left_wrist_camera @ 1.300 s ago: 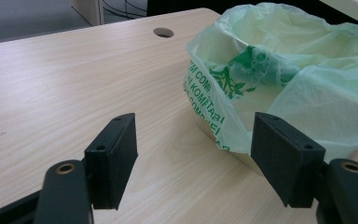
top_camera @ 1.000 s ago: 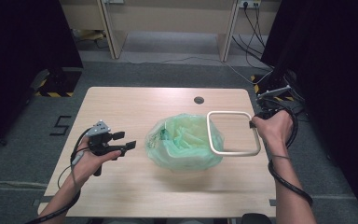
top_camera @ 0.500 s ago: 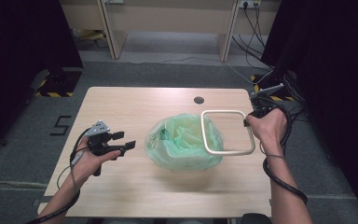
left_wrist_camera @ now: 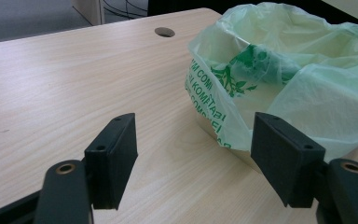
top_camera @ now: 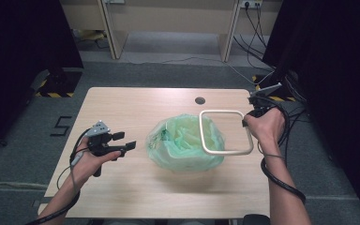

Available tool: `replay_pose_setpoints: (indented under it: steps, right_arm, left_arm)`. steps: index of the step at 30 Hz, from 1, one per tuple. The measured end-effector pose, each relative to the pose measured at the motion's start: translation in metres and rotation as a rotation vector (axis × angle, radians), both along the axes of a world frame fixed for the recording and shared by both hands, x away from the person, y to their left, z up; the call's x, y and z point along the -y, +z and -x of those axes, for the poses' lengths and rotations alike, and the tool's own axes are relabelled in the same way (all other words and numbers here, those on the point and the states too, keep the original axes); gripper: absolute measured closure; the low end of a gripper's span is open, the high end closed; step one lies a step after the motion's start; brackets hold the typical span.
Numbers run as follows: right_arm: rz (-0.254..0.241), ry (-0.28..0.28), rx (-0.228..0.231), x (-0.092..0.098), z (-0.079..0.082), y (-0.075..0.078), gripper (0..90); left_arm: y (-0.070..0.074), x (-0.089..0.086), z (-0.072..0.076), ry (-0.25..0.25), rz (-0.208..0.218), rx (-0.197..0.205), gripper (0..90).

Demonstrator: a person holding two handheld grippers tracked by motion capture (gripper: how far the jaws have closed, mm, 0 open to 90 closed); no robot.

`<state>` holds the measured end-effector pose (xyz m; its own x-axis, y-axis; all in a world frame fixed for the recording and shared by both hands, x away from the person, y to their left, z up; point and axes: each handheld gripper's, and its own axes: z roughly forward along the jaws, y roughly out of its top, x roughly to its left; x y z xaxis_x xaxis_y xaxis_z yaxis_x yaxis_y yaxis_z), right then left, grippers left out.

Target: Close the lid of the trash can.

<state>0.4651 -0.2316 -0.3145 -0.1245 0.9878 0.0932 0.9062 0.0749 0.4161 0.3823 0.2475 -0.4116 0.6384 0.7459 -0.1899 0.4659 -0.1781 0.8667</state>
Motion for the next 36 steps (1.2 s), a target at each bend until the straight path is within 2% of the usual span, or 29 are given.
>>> replay_pose_setpoints:
  steps: [36]
  right_arm:
    - [-0.021, 0.035, 0.0, -0.034, -0.005, -0.003, 81.9]
  left_arm:
    - [0.0, 0.0, 0.0, -0.005, 0.001, 0.001, 30.3]
